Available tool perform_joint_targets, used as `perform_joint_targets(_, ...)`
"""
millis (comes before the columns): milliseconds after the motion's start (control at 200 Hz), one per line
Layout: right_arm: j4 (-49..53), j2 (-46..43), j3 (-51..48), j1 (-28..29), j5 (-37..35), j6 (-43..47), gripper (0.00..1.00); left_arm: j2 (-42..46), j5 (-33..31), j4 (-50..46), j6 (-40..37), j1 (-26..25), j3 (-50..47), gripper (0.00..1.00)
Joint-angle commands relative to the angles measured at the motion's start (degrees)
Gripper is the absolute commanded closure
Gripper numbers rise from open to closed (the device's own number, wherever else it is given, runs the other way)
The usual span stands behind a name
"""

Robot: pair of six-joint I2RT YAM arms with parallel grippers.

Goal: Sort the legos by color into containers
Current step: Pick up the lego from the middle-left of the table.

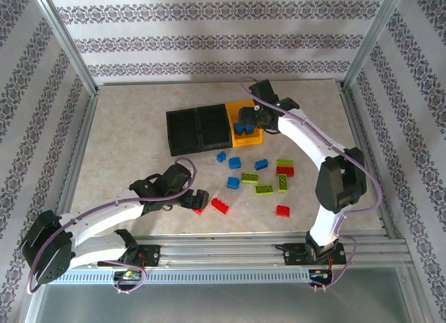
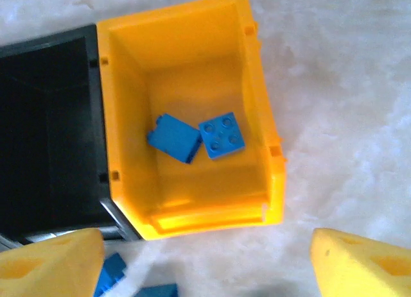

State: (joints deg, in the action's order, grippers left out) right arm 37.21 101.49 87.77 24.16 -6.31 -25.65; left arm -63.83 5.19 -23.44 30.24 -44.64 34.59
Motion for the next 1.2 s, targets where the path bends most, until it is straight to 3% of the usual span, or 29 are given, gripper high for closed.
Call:
perform_joint_targets(0,-1.13,-4.9,-4.62,0.53,-3.98,-2.0,0.02,0.82,-2.22,-4.7,-1.39,-2.15,-1.53,0.06)
perform_joint_targets(630,-2.14,-23.5,-22.29,0.36,-13.88,-9.37,0.02,-11.24,-4.24,4.14,-5.38,-5.89,1.08,0.21)
perform_joint_targets(1194,-2.41,-26.1,-23.65,-0.26,-15.03,-10.47,0.02,-17.17,-4.62,5.15,-5.41,-5.89,2.43,0.35)
